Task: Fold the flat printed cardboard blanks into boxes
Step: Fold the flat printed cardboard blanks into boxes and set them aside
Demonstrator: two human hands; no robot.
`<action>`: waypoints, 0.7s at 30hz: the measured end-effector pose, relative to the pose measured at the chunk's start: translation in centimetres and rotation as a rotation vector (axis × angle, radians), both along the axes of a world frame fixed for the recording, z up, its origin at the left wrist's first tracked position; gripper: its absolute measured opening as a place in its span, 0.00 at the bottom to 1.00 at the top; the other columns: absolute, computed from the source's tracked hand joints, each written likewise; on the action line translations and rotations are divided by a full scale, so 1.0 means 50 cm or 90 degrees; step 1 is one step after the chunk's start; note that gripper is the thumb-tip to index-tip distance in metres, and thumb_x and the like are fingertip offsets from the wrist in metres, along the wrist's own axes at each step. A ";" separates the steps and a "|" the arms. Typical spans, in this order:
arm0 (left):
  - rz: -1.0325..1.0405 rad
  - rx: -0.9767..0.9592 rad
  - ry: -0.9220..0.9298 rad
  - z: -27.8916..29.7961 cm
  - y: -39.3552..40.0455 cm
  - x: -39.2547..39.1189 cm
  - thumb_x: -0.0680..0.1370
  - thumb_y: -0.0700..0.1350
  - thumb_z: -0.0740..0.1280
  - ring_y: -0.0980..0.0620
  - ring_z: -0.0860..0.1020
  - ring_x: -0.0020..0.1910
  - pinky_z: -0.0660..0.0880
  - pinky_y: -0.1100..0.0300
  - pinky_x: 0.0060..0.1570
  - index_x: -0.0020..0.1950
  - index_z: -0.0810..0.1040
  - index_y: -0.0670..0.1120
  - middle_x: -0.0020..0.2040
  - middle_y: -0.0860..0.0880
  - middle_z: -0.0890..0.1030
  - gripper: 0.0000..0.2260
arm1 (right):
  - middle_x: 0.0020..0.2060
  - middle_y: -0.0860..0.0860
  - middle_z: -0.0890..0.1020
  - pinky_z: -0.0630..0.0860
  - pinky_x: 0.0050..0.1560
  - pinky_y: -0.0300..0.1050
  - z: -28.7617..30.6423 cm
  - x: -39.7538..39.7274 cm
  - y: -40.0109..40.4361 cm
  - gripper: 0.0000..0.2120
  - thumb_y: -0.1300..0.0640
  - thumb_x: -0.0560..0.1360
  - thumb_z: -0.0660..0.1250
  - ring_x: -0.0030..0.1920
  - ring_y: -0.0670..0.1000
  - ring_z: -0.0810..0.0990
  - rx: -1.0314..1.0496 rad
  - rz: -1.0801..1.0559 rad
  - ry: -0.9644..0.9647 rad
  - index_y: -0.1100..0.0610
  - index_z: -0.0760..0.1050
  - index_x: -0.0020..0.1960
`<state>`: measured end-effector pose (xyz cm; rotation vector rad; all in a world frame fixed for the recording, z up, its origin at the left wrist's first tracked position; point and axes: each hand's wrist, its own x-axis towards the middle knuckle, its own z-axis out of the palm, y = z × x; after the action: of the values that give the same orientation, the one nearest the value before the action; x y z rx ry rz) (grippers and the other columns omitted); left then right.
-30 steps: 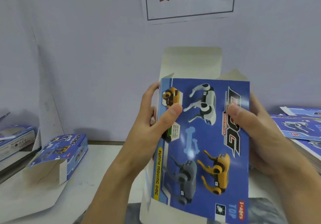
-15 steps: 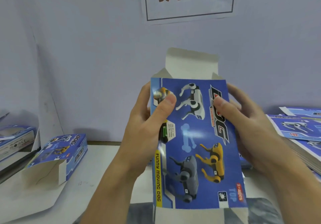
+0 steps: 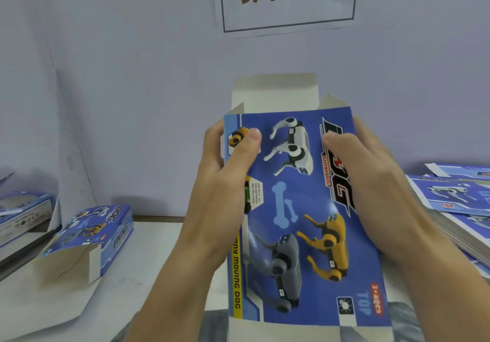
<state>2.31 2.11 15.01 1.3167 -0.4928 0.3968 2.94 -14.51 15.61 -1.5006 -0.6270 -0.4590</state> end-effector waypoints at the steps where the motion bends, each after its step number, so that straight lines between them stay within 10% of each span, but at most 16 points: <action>1: 0.012 0.007 -0.002 0.003 -0.002 -0.002 0.77 0.60 0.68 0.53 0.86 0.43 0.80 0.62 0.35 0.60 0.75 0.55 0.46 0.54 0.86 0.15 | 0.42 0.53 0.84 0.79 0.33 0.40 0.002 -0.002 -0.002 0.08 0.48 0.75 0.59 0.39 0.56 0.83 -0.005 -0.007 -0.001 0.44 0.77 0.48; 10: 0.039 0.029 0.015 0.005 -0.003 -0.004 0.71 0.58 0.71 0.50 0.87 0.41 0.81 0.60 0.33 0.49 0.78 0.56 0.45 0.51 0.87 0.11 | 0.44 0.44 0.86 0.77 0.34 0.33 -0.016 0.012 0.001 0.08 0.48 0.82 0.59 0.42 0.46 0.86 -0.029 -0.055 0.022 0.42 0.77 0.55; 21: 0.092 0.096 0.047 -0.008 0.007 0.012 0.77 0.58 0.69 0.51 0.87 0.41 0.84 0.53 0.38 0.52 0.74 0.54 0.44 0.52 0.87 0.10 | 0.46 0.49 0.87 0.82 0.48 0.55 -0.028 0.023 0.014 0.12 0.41 0.81 0.58 0.46 0.53 0.86 -0.008 -0.043 0.068 0.43 0.78 0.55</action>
<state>2.91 2.48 14.61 1.5133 -0.3727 0.4359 4.10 -13.82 14.21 -1.5507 -0.4973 -0.4236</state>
